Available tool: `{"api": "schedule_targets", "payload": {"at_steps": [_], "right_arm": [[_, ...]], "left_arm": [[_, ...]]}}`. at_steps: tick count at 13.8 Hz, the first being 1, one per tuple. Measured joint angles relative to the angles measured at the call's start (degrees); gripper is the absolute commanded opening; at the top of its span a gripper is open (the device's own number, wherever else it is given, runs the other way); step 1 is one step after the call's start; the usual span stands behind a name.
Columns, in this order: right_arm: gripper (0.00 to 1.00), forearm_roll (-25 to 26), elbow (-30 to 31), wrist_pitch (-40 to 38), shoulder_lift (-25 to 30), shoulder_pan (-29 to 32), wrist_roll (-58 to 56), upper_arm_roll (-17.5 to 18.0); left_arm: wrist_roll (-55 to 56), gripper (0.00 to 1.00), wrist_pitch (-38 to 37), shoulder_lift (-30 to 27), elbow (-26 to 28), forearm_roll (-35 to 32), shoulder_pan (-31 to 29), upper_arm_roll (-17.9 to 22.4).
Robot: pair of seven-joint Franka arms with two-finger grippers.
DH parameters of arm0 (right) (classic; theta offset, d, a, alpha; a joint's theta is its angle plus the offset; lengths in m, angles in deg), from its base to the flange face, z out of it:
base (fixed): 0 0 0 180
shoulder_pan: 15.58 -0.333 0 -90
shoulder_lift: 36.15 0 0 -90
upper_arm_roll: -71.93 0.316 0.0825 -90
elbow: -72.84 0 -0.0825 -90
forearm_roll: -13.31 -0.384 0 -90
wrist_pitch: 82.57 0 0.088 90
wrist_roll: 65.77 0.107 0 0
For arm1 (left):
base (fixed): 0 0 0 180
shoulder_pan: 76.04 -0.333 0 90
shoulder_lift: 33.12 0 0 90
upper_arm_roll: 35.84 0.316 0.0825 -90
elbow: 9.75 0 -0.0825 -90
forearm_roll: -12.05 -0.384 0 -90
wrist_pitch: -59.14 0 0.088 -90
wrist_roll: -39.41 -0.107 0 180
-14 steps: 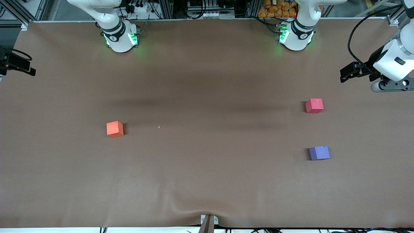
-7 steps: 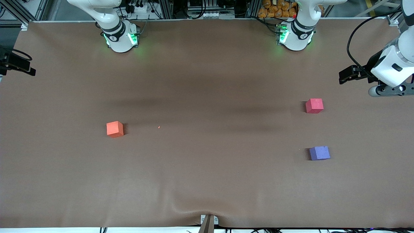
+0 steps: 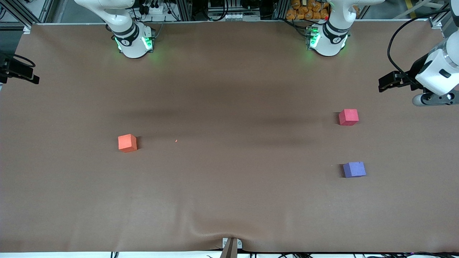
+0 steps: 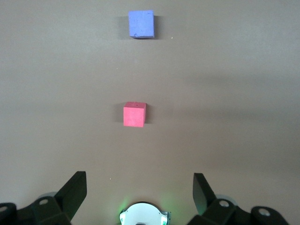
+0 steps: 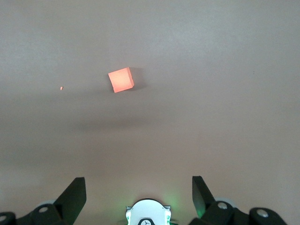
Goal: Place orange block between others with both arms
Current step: 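Move the right gripper out toward the orange cube, then lower the right gripper over the orange cube and close on it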
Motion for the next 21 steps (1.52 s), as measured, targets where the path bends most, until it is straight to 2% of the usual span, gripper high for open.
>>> {"api": "schedule_targets", "payload": {"at_steps": [7, 10, 16, 21], "right_arm": [[1.00, 0.0, 0.1, -0.5, 0.0, -0.6, 0.0, 1.1], [1.00, 0.0, 0.4, -3.6, -0.9, -1.9, 0.0, 1.4], [1.00, -0.7, 1.7, -4.8, -7.3, -5.3, 0.0, 1.5], [1.00, -0.9, 1.9, -0.5, -13.5, -6.5, 0.0, 1.5]], "left_arm": [[0.0, 1.00, 1.5, 0.9, 0.0, 0.0, -0.9, 0.0], [0.0, 1.00, 1.5, 0.9, -0.1, 0.0, -0.8, 0.0], [0.0, 1.00, 1.5, 0.6, -0.2, 0.0, -0.8, -0.1], [0.0, 1.00, 1.5, 0.3, -0.3, 0.0, -0.8, -0.1]]}}
